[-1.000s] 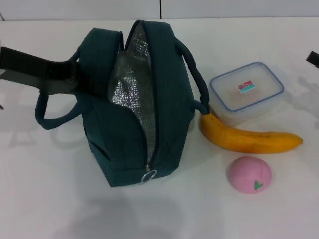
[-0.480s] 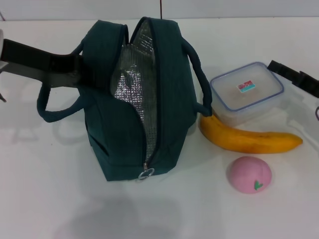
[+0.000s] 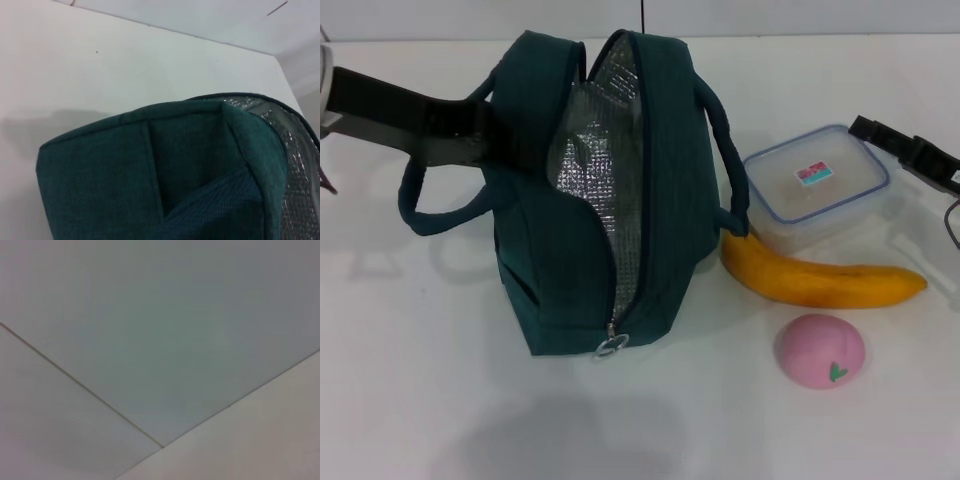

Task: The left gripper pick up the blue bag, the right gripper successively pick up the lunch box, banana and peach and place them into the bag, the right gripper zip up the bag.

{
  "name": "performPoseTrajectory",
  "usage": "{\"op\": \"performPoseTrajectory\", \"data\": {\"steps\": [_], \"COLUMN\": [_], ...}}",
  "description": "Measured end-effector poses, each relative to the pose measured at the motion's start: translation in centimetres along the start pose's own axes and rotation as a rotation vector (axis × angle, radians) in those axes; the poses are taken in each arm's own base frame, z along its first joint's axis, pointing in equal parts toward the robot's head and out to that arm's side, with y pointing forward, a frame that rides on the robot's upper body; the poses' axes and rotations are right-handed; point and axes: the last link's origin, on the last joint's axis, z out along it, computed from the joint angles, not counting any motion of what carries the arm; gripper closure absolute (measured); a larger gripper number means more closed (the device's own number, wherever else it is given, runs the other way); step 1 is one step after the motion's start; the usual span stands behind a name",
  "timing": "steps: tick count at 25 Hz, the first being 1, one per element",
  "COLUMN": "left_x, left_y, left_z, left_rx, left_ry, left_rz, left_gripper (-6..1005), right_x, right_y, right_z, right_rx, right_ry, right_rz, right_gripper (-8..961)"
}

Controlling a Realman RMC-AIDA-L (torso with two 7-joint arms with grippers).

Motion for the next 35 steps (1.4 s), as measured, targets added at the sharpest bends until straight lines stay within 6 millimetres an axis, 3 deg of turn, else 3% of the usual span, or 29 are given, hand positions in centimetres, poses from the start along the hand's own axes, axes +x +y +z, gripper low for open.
{"op": "performPoseTrajectory", "data": {"steps": [12, 26, 35], "left_x": [0.1, 0.0, -0.1], "left_y": [0.1, 0.3, 0.1], "left_z": [0.0, 0.3, 0.3], "left_rx": [0.0, -0.01, -0.008], "left_ry": [0.0, -0.004, -0.005], "left_rz": [0.008, 0.016, 0.012], "left_gripper": [966, 966, 966], "right_x": [0.3, 1.3, 1.2], "right_y": [0.9, 0.3, 1.3], "right_z": [-0.3, 0.0, -0.7], "right_rx": [-0.073, -0.015, -0.101], "right_ry": [0.026, 0.06, 0.033], "right_rz": [0.071, 0.071, 0.12], "right_gripper": [182, 186, 189]}}
